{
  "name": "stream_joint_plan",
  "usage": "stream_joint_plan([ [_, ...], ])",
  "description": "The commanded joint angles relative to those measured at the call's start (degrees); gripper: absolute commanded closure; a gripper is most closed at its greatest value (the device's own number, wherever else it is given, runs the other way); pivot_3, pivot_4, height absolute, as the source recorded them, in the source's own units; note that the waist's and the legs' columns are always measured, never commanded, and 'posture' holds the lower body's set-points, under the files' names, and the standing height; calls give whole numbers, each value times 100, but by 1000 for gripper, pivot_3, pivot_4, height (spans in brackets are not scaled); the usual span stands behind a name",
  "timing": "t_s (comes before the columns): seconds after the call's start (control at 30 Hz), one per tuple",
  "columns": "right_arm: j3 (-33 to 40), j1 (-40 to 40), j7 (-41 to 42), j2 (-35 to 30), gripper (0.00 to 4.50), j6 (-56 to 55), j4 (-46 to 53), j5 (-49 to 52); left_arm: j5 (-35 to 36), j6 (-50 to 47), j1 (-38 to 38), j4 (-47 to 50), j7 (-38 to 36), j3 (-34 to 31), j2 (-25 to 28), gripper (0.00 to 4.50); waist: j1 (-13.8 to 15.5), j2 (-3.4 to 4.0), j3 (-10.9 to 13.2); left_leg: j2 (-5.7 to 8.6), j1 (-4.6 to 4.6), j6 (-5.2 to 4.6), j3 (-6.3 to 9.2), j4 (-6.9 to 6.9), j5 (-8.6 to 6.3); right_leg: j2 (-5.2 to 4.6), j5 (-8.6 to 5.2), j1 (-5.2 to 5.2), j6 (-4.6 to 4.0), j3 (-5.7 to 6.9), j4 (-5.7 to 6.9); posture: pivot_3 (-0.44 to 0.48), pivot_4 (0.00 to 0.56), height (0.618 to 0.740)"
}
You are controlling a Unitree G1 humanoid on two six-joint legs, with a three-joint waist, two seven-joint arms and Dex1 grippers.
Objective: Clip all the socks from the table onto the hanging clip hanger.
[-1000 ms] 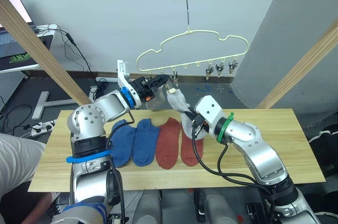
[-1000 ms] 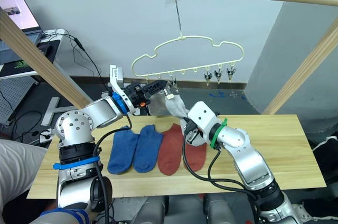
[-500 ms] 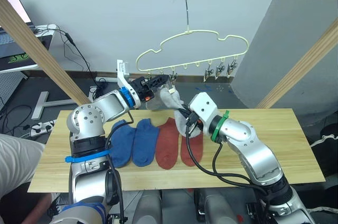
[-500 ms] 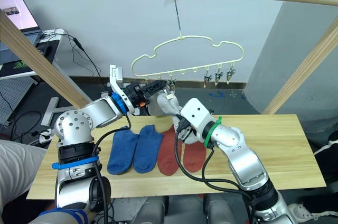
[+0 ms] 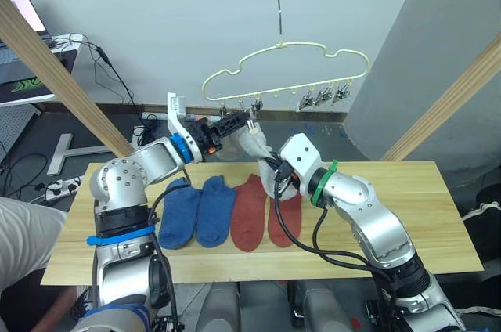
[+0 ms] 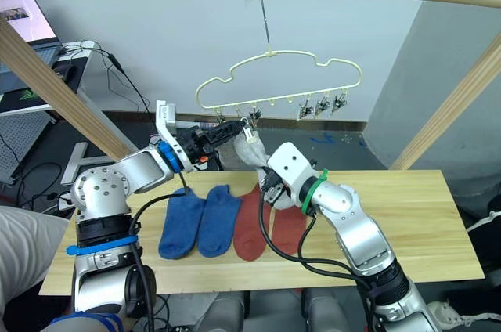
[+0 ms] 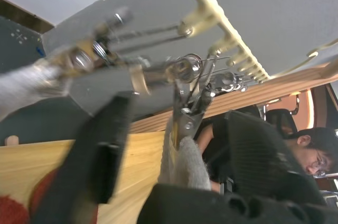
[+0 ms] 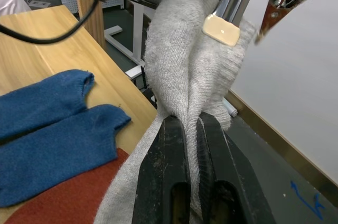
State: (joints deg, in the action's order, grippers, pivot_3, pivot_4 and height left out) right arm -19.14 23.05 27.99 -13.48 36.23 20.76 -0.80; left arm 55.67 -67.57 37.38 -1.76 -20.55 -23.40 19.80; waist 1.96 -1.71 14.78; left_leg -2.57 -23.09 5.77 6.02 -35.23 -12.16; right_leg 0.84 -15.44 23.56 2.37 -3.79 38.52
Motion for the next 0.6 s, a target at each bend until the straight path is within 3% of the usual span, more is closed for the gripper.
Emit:
stream_joint_plan([
  [0.03, 211, -53, -119, 291, 4500, -130, -245, 269, 404, -306, -89, 571, -107, -146, 362, 39, -15, 0, 0, -1, 1, 1, -1, 6, 0, 0, 0, 1, 0, 0, 0, 247, 235, 740],
  [0.17, 486, -6, -151, 682, 4500, -245, -763, 579, 684, -575, -150, 836, -146, -167, 748, 39, -11, 1, 1, -6, 5, 5, 4, 28, 3, 0, -3, 9, -5, 8, 4, 270, 234, 740],
  [0.27, 800, 145, -6, 1062, 3683, 17, -960, 1159, 583, -540, -270, 1027, -335, -21, 1141, 0, 2, 2, 2, -4, 3, 6, 1, 32, 3, -1, -3, 12, -5, 6, 3, 285, 231, 740],
  [0.37, 1044, 180, 41, 1271, 2564, 508, -910, 1641, 379, -309, -546, 1308, -571, 227, 1368, 0, 42, 3, 2, -5, 4, 7, 1, 36, 3, -1, -4, 13, -6, 7, 4, 295, 224, 740],
  [0.6, 1188, -224, -6, 699, 23, 764, -749, 1734, -378, 583, -1231, 2460, -375, 1039, 1197, 0, 276, 3, 2, -2, -7, 10, -2, 38, 3, -5, -11, 21, -19, 6, -4, 300, 215, 740],
])
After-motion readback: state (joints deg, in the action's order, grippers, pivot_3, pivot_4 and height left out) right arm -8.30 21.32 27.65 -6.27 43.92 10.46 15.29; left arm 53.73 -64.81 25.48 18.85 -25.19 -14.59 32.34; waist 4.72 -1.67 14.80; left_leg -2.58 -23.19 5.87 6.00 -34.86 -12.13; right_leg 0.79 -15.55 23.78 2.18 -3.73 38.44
